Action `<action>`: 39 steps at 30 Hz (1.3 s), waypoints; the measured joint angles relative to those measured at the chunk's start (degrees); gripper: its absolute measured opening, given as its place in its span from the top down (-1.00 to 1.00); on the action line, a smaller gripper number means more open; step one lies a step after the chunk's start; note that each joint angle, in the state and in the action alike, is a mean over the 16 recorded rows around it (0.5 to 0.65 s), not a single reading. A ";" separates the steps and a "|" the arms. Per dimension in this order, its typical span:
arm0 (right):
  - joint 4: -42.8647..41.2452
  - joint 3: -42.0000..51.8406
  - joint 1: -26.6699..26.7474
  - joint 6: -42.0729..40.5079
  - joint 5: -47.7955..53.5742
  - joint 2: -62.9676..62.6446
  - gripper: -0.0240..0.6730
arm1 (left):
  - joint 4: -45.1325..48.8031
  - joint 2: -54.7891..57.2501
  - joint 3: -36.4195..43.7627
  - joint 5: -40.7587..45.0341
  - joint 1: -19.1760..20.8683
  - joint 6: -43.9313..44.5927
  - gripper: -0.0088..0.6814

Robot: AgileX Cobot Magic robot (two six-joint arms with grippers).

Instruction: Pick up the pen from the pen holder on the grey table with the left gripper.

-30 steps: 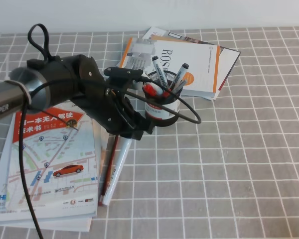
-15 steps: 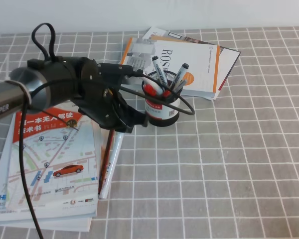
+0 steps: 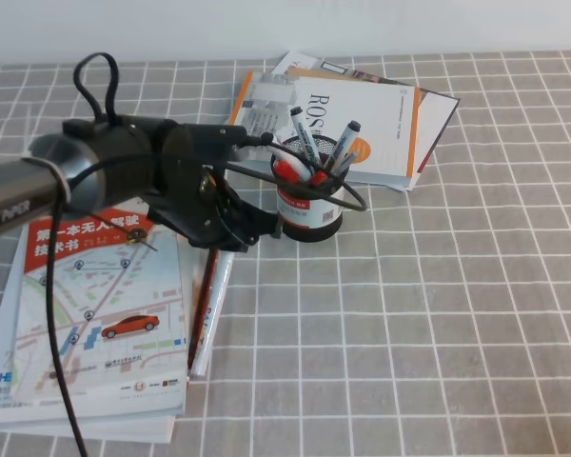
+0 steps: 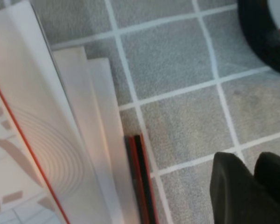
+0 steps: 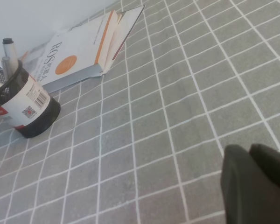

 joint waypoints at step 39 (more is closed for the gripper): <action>0.00 0.00 0.00 0.00 0.00 0.00 0.97 | 4.12 -39.94 16.41 6.21 0.18 3.98 0.95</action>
